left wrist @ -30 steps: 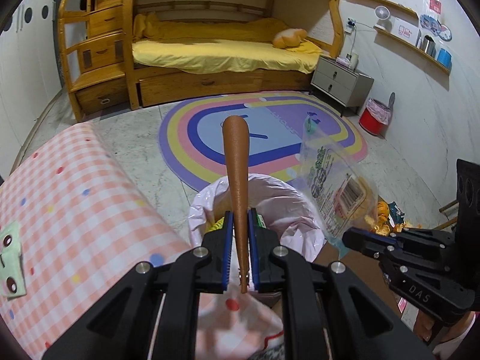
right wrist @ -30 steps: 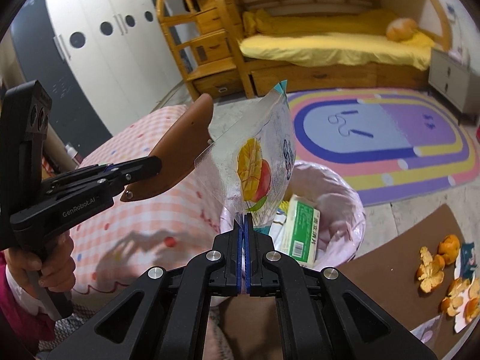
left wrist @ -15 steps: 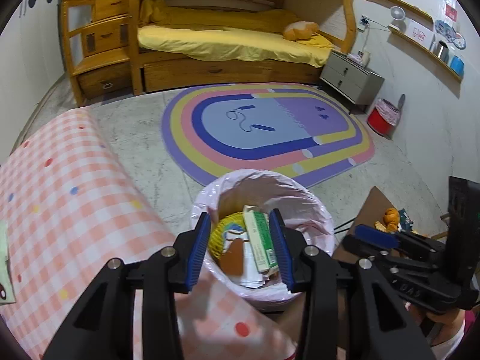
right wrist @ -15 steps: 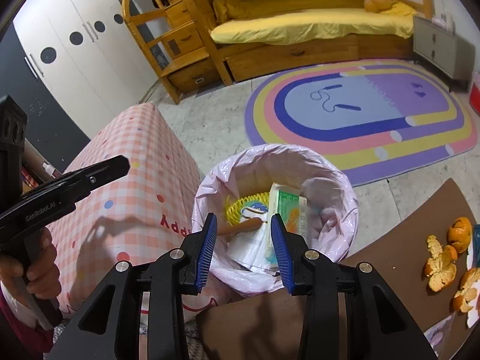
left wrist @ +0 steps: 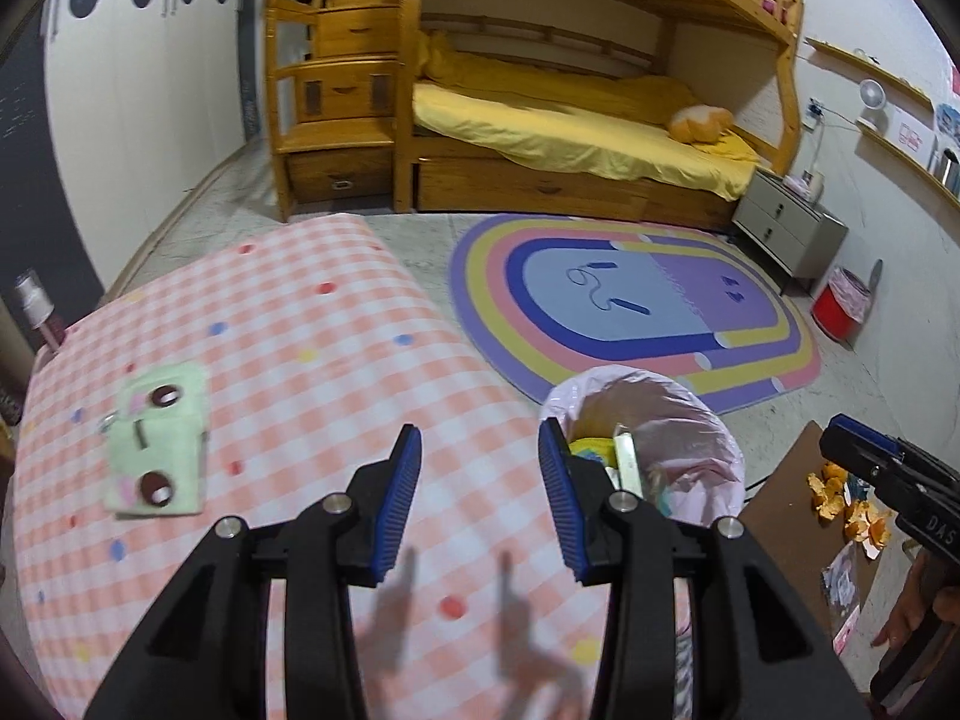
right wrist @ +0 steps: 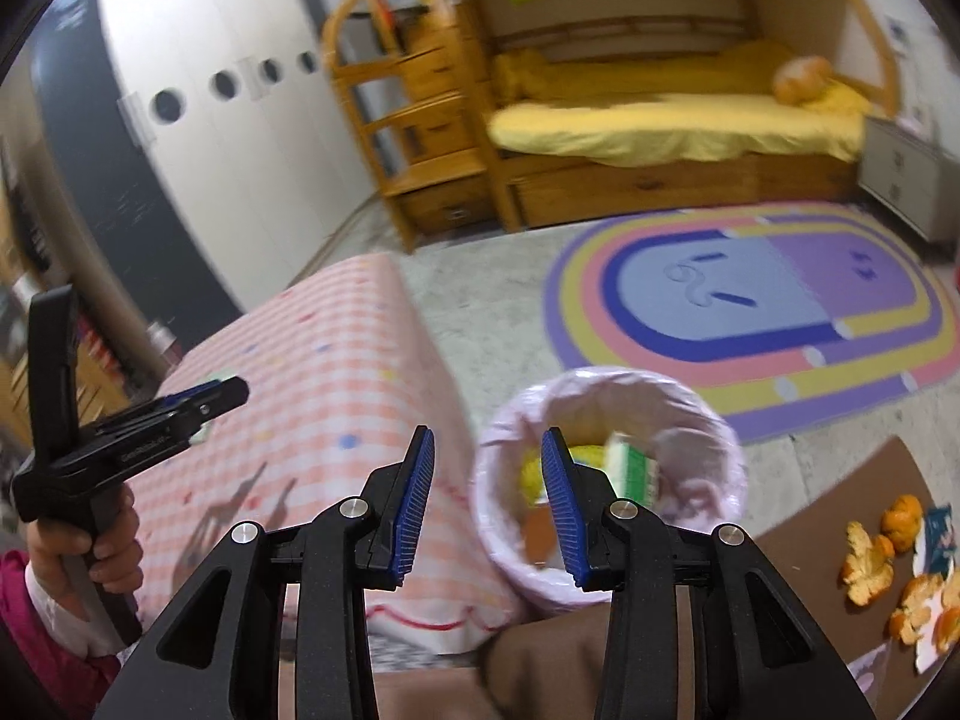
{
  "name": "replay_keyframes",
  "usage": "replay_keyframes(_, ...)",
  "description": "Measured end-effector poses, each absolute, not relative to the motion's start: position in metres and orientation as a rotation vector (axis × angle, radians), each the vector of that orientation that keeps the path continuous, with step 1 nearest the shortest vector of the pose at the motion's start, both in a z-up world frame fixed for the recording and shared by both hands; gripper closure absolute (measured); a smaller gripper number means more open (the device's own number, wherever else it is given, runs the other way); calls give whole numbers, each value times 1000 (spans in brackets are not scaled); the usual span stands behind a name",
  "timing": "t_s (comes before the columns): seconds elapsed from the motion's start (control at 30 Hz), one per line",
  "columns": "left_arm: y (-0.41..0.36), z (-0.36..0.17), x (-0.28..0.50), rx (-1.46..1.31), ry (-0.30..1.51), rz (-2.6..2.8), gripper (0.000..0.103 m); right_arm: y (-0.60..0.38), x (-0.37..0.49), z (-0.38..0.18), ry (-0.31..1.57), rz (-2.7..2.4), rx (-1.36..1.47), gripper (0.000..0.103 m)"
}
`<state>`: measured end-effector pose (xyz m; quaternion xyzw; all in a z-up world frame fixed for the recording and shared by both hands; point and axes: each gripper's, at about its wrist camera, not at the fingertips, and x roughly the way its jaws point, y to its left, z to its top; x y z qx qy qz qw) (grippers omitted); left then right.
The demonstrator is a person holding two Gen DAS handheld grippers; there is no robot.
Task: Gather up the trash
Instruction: 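Grasp the green face cloth with the right tool and lift it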
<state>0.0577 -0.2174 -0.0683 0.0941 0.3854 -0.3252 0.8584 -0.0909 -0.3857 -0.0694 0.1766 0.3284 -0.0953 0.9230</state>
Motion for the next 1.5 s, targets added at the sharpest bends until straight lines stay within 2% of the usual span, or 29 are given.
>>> replay_keyframes(0.4, -97, -62, 72, 99, 806, -431, 64, -288, -28, -58, 746, -18, 199, 63)
replay_keyframes(0.53, -59, -65, 77, 72, 808, -360, 59, -255, -3, -60, 765, 51, 166, 55)
replay_keyframes(0.83, 6, -80, 109, 29, 843, -222, 59, -194, 70, -76, 824, 155, 81, 55)
replay_keyframes(1.07, 30, -92, 141, 22, 864, -183, 57, -162, 133, -99, 879, 199, 17, 48)
replay_keyframes(1.5, 36, -100, 166, 17, 881, -177, 55, -147, 198, -124, 948, 289, -6, 48)
